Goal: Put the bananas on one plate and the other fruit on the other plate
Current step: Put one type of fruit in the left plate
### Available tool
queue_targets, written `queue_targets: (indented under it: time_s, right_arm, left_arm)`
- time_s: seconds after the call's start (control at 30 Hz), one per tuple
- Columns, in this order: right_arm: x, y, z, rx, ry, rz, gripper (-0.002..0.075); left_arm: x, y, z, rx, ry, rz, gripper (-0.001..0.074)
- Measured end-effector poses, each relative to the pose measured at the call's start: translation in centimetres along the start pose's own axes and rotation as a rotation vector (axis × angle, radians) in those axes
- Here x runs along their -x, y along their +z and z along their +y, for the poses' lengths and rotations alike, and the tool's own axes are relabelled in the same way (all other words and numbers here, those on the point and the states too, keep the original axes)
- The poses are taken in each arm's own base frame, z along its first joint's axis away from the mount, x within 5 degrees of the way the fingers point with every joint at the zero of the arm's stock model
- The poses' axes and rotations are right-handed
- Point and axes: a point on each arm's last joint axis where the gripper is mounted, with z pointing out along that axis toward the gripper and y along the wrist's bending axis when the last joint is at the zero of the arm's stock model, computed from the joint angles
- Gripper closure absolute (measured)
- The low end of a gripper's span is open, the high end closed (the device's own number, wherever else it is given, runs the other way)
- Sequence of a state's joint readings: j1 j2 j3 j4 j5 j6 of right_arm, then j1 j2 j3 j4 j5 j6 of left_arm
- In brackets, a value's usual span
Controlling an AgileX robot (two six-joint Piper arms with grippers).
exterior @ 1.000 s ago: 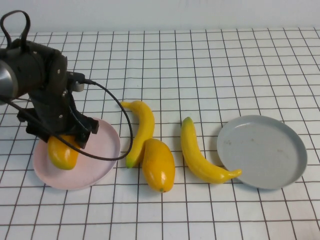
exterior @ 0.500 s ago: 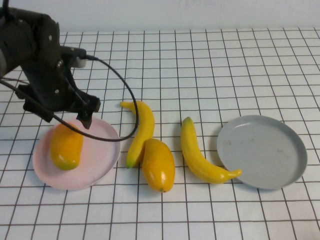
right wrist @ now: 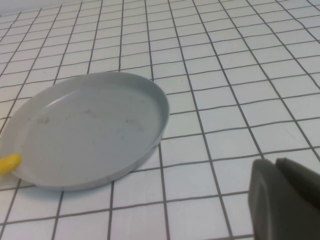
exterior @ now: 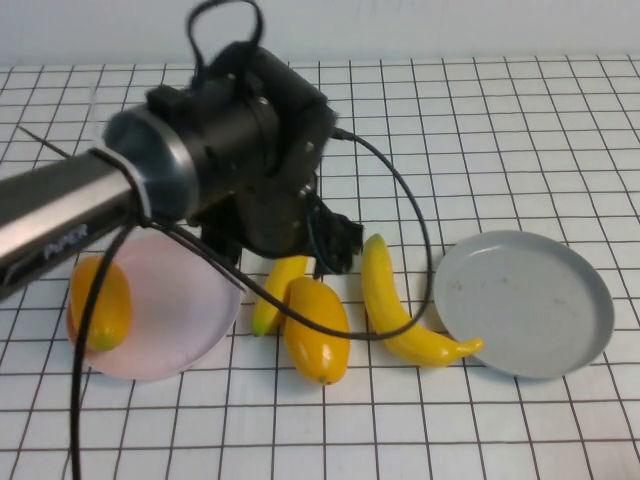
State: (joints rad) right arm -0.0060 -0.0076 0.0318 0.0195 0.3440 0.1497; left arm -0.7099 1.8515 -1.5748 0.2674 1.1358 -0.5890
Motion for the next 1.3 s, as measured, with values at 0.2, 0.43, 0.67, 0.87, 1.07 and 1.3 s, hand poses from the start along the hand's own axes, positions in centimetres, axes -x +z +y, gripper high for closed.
queue_targets:
  time_s: [0.2,0.43,0.67,0.87,1.07,1.3]
  right_arm:
    - [0.0,0.0,0.0,0.0,0.0,0.0,0.0742]
    - [0.0,0.0,0.0,0.0,0.0,0.0,0.0742]
    - [0.0,0.0,0.0,0.0,0.0,0.0,0.0742]
    - [0.0,0.0,0.0,0.0,0.0,0.0,0.0742]
    - [0.0,0.0,0.0,0.0,0.0,0.0,0.0742]
    - [0.0,0.0,0.0,0.0,0.0,0.0,0.0742]
  left_arm:
    - [-1.2,0.5,-3.4,-0.086,-0.042,0.023,0.0072]
    - [-1.4,3.0,-4.3,-0.076,-0.079,0.075,0.0073]
    - [-2.2,6.3,-4.8,-0.008,-0.063,0.168,0.0073]
    - [-2.2,7.5,-4.8,0.022,-0.05,0.176,0.0073]
    - [-2.0,8.3,-5.1,0.004,-0.015,0.158,0.0112]
    - [-0.7,6.7,-5.4,-0.012,0.0,0.133,0.019]
